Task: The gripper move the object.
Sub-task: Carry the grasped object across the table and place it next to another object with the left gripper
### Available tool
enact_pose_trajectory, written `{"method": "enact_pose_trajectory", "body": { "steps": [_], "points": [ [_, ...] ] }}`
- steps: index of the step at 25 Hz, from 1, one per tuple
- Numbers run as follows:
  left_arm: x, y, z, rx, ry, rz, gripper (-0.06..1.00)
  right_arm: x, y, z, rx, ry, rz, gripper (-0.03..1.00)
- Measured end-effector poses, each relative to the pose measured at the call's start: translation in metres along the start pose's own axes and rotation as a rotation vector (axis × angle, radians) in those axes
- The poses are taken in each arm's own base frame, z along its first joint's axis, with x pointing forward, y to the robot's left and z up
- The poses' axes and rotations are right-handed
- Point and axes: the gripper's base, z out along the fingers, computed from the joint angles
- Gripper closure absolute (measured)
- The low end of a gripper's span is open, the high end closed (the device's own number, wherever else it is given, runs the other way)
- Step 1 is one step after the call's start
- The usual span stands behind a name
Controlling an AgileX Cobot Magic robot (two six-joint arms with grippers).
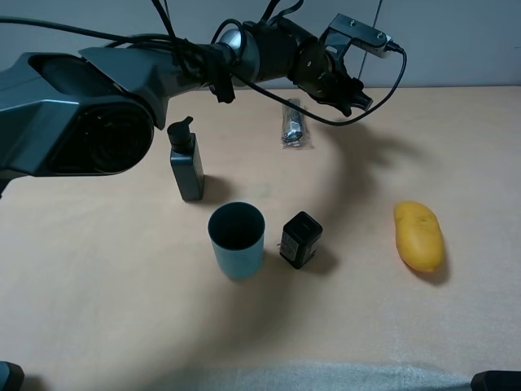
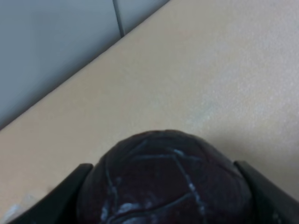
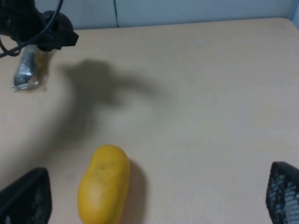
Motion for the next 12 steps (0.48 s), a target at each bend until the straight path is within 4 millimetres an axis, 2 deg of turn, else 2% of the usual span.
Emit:
{"method": "enact_pose_trajectory", "body": {
  "steps": [12],
  "points": [
    [0.021, -0.003, 0.014, 0.005, 0.027, -0.006, 0.34, 0.000, 0.000, 0.000, 0.000, 0.000, 0.000, 0.27]
  ]
}}
